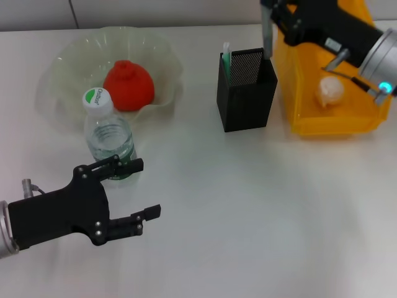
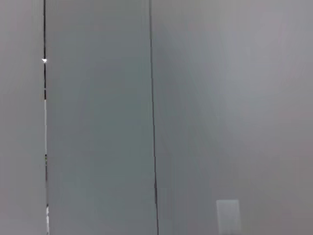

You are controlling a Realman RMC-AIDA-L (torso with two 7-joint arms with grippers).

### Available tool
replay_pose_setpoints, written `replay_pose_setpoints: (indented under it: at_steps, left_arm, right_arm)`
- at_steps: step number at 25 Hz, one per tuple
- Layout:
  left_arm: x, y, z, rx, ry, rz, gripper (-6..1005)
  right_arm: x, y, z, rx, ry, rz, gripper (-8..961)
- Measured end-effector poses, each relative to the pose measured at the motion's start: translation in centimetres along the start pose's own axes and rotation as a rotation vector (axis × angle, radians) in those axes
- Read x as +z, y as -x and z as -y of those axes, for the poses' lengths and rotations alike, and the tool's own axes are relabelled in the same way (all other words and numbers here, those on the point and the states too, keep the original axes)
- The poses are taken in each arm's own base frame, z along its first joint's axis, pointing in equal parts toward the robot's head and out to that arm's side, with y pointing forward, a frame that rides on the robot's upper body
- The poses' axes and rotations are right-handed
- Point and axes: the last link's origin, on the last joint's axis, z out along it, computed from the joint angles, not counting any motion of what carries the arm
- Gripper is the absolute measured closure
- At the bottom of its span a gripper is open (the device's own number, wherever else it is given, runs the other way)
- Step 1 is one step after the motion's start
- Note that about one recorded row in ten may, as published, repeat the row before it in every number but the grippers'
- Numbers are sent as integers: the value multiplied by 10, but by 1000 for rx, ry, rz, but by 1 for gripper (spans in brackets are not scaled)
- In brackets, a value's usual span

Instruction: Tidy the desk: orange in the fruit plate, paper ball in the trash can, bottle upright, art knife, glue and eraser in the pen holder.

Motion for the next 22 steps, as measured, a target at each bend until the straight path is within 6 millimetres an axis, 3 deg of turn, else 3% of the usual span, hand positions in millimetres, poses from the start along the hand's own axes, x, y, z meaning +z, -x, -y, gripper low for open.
replay_pose_setpoints:
  at_steps: [7,12,15,22]
  left_arm:
    - [0,1,-1,16,-2,0,199]
    - [0,1,-2,17,1,-3,199]
    - [0,1,-3,17,1,-4,199]
    - [-2,-1,-3,17,6,-12,200]
  right_arm:
    - [-2,-22,-8,8,11,-44,808]
    - [-9,-27,-11,21,14,-42,802]
    - [-13,-29,-12,26,13,-42,606]
    - [-38,-20,-22,94,78,38,448]
